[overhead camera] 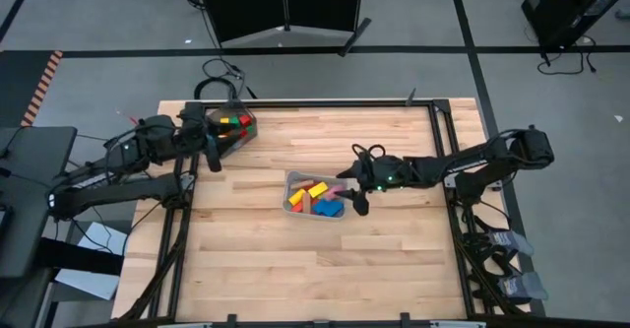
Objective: Sort blocks by size
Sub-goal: Return to Home Position
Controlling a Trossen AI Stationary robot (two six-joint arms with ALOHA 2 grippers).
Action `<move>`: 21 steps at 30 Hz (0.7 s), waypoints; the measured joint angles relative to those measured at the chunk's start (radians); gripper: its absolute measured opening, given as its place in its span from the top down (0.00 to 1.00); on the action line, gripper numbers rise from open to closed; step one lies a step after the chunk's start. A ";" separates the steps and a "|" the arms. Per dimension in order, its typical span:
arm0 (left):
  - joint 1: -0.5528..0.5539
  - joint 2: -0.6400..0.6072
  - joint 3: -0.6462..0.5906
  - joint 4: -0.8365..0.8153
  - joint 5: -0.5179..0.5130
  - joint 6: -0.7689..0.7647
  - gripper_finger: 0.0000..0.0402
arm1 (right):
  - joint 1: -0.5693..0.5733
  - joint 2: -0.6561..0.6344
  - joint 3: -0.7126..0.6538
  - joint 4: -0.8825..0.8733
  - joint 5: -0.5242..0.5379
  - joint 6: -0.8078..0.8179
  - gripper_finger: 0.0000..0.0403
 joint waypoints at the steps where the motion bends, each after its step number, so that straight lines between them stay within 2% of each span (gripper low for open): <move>1: -0.002 -0.001 -0.013 0.010 0.000 0.006 0.51 | 0.006 -0.006 0.000 0.005 0.005 -0.017 0.29; 3: -0.012 -0.006 -0.051 0.035 0.000 0.010 0.51 | 0.026 -0.025 0.000 0.016 0.036 -0.072 0.31; 5: -0.030 -0.015 -0.098 0.067 0.000 0.010 0.51 | 0.044 -0.050 -0.002 0.056 0.066 -0.135 0.40; 8: -0.065 -0.038 -0.180 0.132 0.001 0.012 0.54 | 0.056 -0.089 -0.040 0.148 0.062 -0.208 0.65; 10: -0.090 -0.054 -0.243 0.195 0.001 0.012 0.59 | 0.052 -0.117 -0.093 0.224 0.014 -0.235 0.85; 12: -0.114 -0.061 -0.308 0.279 0.000 0.013 0.65 | 0.040 -0.146 -0.160 0.319 -0.042 -0.247 0.96; 15: -0.147 -0.060 -0.380 0.372 -0.011 0.044 0.77 | 0.023 -0.197 -0.268 0.453 -0.079 -0.237 0.95; 19: -0.192 -0.060 -0.437 0.391 -0.068 0.096 0.96 | 0.013 -0.296 -0.384 0.523 -0.135 -0.235 0.98; 21: -0.217 -0.067 -0.461 0.420 -0.080 0.124 0.98 | 0.013 -0.352 -0.431 0.522 -0.148 -0.235 0.98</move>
